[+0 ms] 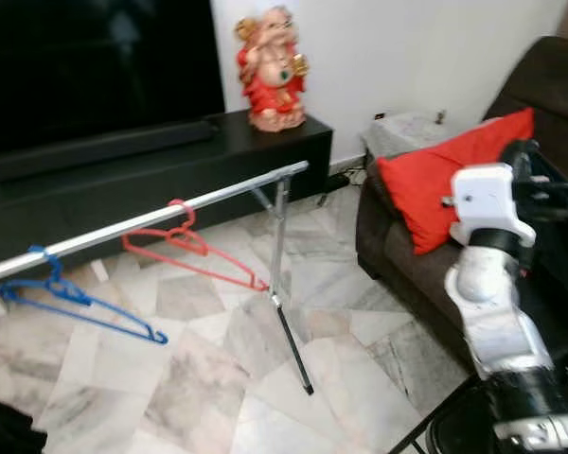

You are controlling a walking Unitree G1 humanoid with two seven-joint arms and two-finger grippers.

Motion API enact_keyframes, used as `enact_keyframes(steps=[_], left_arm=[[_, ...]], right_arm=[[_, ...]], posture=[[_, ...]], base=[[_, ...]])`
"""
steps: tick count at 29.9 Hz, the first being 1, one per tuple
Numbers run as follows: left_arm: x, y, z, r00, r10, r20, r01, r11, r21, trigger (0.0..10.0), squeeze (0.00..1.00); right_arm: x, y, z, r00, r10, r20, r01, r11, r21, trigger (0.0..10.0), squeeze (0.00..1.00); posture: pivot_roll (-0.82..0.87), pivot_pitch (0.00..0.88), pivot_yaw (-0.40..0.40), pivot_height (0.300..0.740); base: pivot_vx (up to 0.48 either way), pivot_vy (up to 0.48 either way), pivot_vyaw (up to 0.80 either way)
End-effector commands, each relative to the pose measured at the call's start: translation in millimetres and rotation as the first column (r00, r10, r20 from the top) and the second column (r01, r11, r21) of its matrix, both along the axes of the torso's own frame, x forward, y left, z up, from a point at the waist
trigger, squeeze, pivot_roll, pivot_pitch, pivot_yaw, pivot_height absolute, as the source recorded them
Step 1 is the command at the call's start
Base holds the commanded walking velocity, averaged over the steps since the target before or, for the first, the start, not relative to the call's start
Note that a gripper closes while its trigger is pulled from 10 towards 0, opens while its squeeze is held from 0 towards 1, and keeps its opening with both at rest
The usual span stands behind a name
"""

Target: Hang hanger

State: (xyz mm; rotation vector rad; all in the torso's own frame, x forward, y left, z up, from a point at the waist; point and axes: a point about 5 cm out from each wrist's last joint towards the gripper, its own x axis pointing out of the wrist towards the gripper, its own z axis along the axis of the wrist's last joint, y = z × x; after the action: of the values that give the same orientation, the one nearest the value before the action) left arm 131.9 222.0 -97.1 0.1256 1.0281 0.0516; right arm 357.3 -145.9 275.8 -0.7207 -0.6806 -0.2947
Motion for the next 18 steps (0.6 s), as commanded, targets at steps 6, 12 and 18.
enact_keyframes(steps=[6, 12, 18], left_arm=[[-3.2, -2.3, -1.7, 1.000, 0.013, -0.011, -0.013, 1.000, -0.008, 10.0, 0.00], [-2.6, -3.2, -1.7, 1.000, 0.014, -0.010, -0.014, 1.000, -0.011, 10.0, 0.00], [-2.9, -2.4, -1.7, 1.000, 0.016, -0.010, -0.017, 1.000, -0.011, 10.0, 0.00]], right_arm=[[-30.9, 85.6, 21.0, 0.741, 0.660, -0.121, -0.666, 0.746, -0.010, 10.0, 0.00], [-20.9, 71.0, -14.0, 0.711, 0.669, -0.217, -0.637, 0.743, 0.206, 10.0, 0.00], [-13.4, 11.5, -48.4, 0.802, 0.555, -0.219, -0.419, 0.786, 0.455, 10.0, 0.00]], posture=[[0.05, 0.000, -0.003, 0.740], [0.06, 0.000, -0.007, 0.740], [0.05, 0.000, -0.003, 0.740]], base=[[0.000, 0.000, 0.80], [0.000, 0.000, 0.25], [0.000, 0.000, 0.00]])
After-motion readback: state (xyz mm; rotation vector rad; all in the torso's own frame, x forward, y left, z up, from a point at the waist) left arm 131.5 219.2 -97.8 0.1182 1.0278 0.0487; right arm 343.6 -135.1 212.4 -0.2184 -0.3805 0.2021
